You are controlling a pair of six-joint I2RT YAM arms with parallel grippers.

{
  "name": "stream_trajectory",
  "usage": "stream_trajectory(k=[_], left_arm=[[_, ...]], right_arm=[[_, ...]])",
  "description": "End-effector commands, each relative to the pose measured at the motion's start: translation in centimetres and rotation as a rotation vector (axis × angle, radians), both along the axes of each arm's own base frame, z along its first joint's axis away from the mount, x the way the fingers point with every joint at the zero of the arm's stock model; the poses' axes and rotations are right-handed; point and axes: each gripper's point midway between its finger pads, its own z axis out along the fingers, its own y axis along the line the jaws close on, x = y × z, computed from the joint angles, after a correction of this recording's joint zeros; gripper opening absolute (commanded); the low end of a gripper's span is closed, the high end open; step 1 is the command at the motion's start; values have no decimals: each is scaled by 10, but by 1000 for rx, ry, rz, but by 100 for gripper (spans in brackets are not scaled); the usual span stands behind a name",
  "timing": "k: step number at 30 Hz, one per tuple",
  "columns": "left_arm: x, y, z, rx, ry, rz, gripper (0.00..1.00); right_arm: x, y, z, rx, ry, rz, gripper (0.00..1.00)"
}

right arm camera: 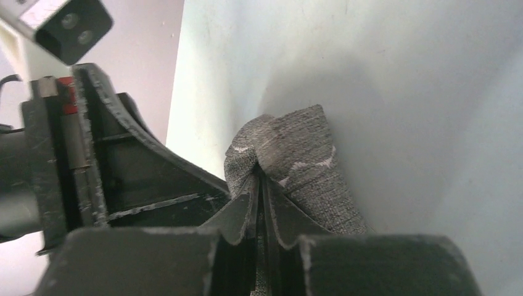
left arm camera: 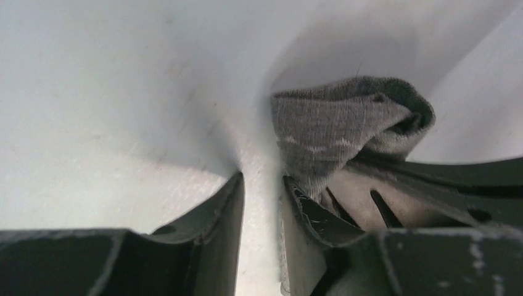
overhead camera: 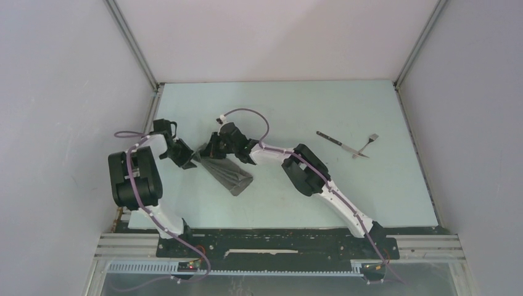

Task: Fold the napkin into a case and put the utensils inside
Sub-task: Grasp the top corner of the smaller rectangle folded napkin from the folded napkin.

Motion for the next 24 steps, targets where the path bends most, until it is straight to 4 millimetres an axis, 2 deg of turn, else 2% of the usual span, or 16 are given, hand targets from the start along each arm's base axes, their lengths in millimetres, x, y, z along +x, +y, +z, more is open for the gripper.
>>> stream_trajectory(k=[1,4,7,9,13,15,19,24], left_arm=[[-3,9,35,87,-74,-8,38],[6,20,61,146,-158,32,39],[21,18,75,124,-216,43,36],[30,15,75,97,-212,45,30],[36,14,60,78,-176,46,23],[37,11,50,64,-145,26,19],[41,0,43,37,-136,-9,15],[45,-13,34,4,-120,-38,12]], right_arm=[[-9,-5,-7,-13,12,2,13],[-9,-14,-10,0,34,-9,20],[-10,-17,-4,18,36,-6,25],[-10,-16,-1,28,43,0,26],[-9,-16,4,37,42,-10,24],[-9,-14,4,39,44,-9,17],[-9,-12,2,34,49,-4,2],[-9,-10,1,27,50,-4,0]])
